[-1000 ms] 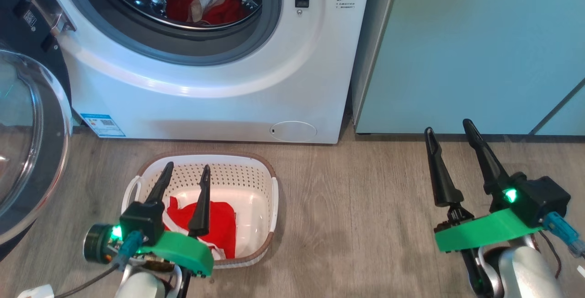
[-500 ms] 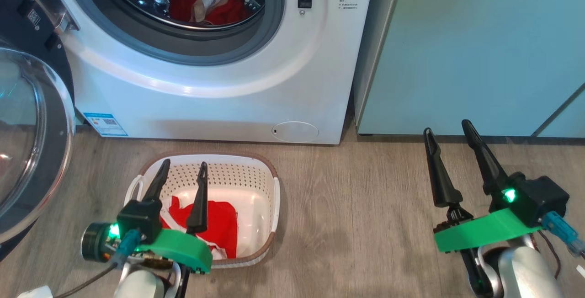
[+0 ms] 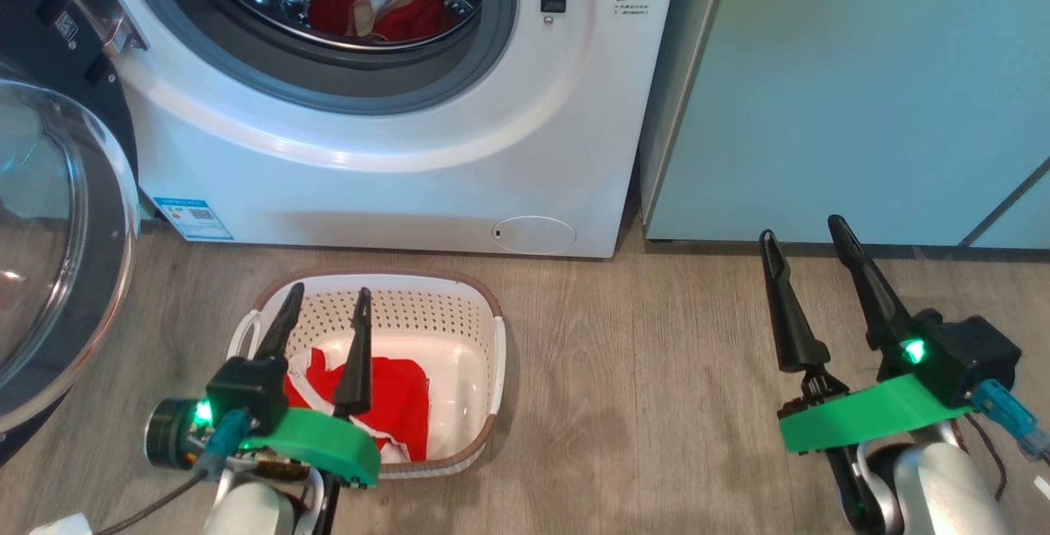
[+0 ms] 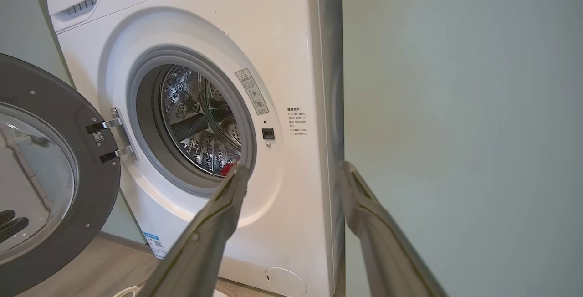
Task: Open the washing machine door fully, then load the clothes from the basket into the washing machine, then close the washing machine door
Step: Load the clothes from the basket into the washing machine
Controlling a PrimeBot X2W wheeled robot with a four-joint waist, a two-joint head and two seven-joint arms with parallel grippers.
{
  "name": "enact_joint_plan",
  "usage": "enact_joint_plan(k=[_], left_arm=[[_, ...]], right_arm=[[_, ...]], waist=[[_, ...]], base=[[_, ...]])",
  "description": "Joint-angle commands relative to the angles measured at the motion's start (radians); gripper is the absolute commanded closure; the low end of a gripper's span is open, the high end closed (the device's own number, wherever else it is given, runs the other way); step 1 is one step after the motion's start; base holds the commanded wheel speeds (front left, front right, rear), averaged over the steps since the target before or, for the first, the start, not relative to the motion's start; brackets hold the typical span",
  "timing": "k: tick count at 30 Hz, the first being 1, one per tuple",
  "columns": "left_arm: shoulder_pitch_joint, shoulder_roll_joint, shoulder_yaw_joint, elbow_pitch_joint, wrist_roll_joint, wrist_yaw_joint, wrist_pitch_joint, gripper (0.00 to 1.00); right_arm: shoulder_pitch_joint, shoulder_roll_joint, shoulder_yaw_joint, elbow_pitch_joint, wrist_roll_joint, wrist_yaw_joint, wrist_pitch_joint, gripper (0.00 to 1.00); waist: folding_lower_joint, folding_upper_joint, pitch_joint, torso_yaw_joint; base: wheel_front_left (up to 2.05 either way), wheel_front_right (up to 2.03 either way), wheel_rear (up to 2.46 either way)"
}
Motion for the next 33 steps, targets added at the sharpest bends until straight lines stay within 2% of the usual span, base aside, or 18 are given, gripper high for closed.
enact_joint_plan(k=[1, 12, 20, 28, 33], left_arm=[[-0.018, -0.004, 0.043, -0.033, 0.003, -0.003, -0.010, 0.00], [-0.016, -0.019, 0.063, -0.031, 0.024, -0.018, -0.010, 0.00], [-0.073, -0.024, 0.065, 0.029, 0.032, -0.029, -0.010, 0.00], [-0.191, -0.004, 0.056, 0.228, 0.044, -0.045, -0.003, 0.00], [-0.326, 0.037, 0.028, 0.433, 0.070, -0.087, 0.015, 0.00]], right_arm=[[-0.011, -0.002, 0.025, -0.031, 0.002, 0.000, -0.001, 0.00], [-0.014, -0.002, 0.026, -0.031, -0.001, 0.000, 0.001, 0.00], [-0.040, -0.002, 0.023, -0.075, -0.034, 0.000, 0.026, 0.00], [-0.078, -0.002, 0.023, -0.124, -0.062, 0.000, 0.043, 0.00], [-0.101, -0.002, 0.035, -0.148, -0.079, 0.000, 0.047, 0.00]], waist=[[0.0000, 0.0000, 0.001, 0.001], [0.0000, 0.0000, 0.024, 0.004], [0.0000, 0.0000, 0.163, 0.003], [0.0000, 0.0000, 0.340, -0.009], [0.0000, 0.0000, 0.455, -0.022]], base=[[0.00, 0.00, 0.00], [0.00, 0.00, 0.00], [0.00, 0.00, 0.00], [0.00, 0.00, 0.00], [0.00, 0.00, 0.00]])
